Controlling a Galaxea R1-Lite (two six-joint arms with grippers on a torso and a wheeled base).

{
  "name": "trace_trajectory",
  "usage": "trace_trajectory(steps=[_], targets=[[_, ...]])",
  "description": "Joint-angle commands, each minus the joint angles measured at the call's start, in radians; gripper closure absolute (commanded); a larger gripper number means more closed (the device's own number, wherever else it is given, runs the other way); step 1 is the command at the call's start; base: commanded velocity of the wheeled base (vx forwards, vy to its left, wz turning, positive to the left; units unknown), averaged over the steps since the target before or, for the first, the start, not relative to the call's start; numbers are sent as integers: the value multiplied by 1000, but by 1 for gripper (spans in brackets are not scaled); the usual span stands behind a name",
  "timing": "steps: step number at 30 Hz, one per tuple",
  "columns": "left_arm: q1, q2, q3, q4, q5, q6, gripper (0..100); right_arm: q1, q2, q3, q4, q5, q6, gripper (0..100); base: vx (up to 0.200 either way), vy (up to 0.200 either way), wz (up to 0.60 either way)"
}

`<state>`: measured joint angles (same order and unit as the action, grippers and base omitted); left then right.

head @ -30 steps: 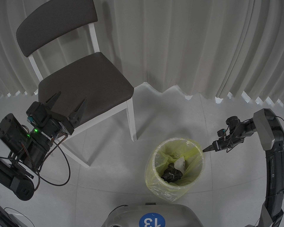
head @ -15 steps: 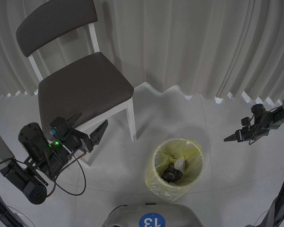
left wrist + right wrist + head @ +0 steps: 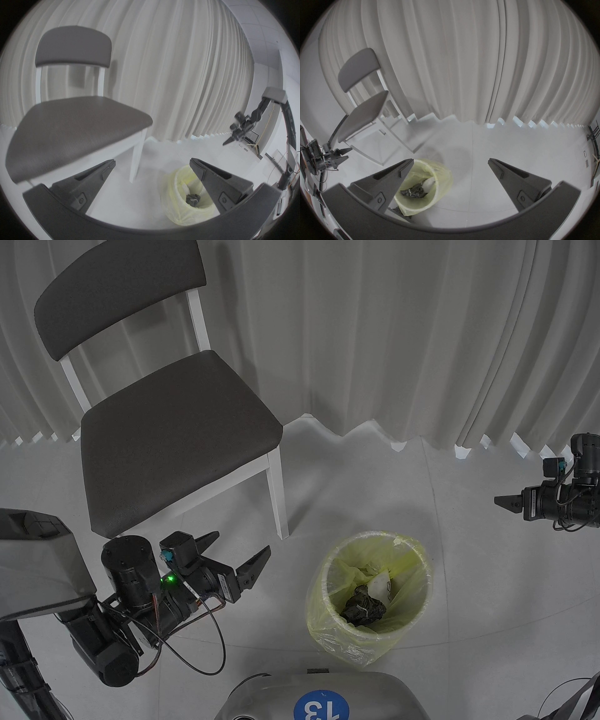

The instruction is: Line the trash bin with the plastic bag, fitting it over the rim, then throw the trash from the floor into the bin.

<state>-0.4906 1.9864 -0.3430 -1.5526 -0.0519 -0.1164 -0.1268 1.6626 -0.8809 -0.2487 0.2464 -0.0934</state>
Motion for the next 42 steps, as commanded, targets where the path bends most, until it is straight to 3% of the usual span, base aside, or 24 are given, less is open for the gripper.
trace_trajectory(steps=[1,8,14,19,24,34,42], targets=[[-55,-20,1,-17,35,-23,0,168,-241,125,-86,-141,121,0,0,0,0],[-42,-61,36,11,43,-20,0,251,-451,260,-112,-176,132,0,0,0,0],[-46,-150,18,25,37,-16,0,263,-630,379,-110,-199,124,0,0,0,0],[-31,-232,-108,19,24,58,0,254,-779,427,-109,-226,126,0,0,0,0],[61,-258,-202,16,15,144,0,250,-889,444,-101,-239,123,0,0,0,0],[127,-311,-223,22,15,150,0,248,-978,447,-104,-271,96,0,0,0,0],[369,-399,-286,31,14,210,0,207,-1017,341,-130,-289,23,0,0,0,0]])
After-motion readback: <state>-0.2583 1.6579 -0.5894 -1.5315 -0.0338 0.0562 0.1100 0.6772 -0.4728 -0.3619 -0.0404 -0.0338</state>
